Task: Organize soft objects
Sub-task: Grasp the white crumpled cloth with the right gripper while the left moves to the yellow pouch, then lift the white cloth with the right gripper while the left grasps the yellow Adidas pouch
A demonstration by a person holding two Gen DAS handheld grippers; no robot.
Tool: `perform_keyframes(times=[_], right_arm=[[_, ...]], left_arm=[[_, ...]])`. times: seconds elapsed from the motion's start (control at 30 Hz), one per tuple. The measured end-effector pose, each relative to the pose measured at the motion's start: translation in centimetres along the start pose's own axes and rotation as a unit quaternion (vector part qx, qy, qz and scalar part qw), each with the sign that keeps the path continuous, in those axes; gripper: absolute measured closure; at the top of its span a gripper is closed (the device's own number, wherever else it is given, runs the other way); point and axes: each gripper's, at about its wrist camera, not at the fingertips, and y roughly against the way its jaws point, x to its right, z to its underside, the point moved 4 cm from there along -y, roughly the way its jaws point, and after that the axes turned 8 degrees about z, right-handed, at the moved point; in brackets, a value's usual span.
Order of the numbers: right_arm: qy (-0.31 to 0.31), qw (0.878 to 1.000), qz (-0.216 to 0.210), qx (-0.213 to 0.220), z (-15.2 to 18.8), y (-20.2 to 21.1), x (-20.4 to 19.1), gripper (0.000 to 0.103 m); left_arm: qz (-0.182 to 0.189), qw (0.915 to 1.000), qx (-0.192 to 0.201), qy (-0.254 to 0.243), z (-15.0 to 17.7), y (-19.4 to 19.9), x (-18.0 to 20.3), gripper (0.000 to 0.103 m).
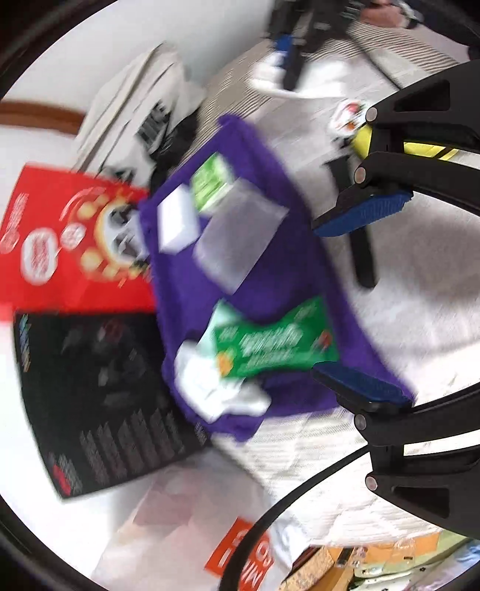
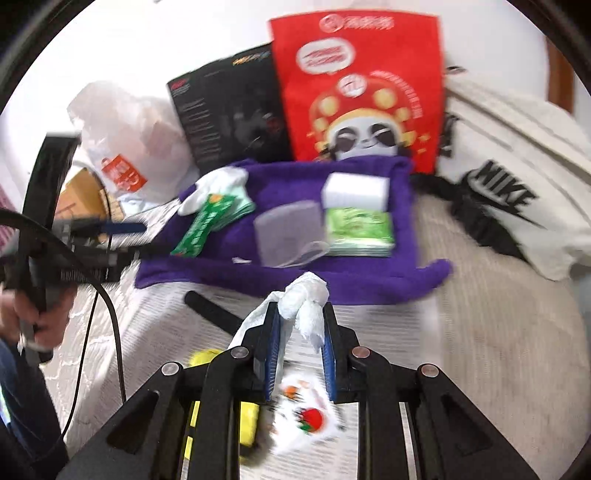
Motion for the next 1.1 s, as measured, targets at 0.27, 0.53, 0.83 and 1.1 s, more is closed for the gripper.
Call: perform_keyframes(times=[0.27,0.53,0.83,1.1], right_arm=[[-0.038,0.998,0.036,0.019,1.8,3.8,5.8,0.082],[-0.061,0.997,0.036,0.033,2.9,5.3,8.6,0.082],[-0.082,0.995,0.042,0.039,3.8,6.3,10.9,0.082],[-0.092,0.994,0.045,0.031,4.4,6.0,11.7,0.082]], left_arm=[[0.064,0.9969,-0.042,0.015,4.6,-1.6,4.2,0.034],[0.111,0.9893,-0.078,0.052,8.6,-2.6,7.2,0.026],[0.120,0.9865,-0.100,0.049,9.2,-4.4,11.2,0.021],[0.087,0.9926,-0.084,0.011,8.6,-4.8,12.7,0.074]])
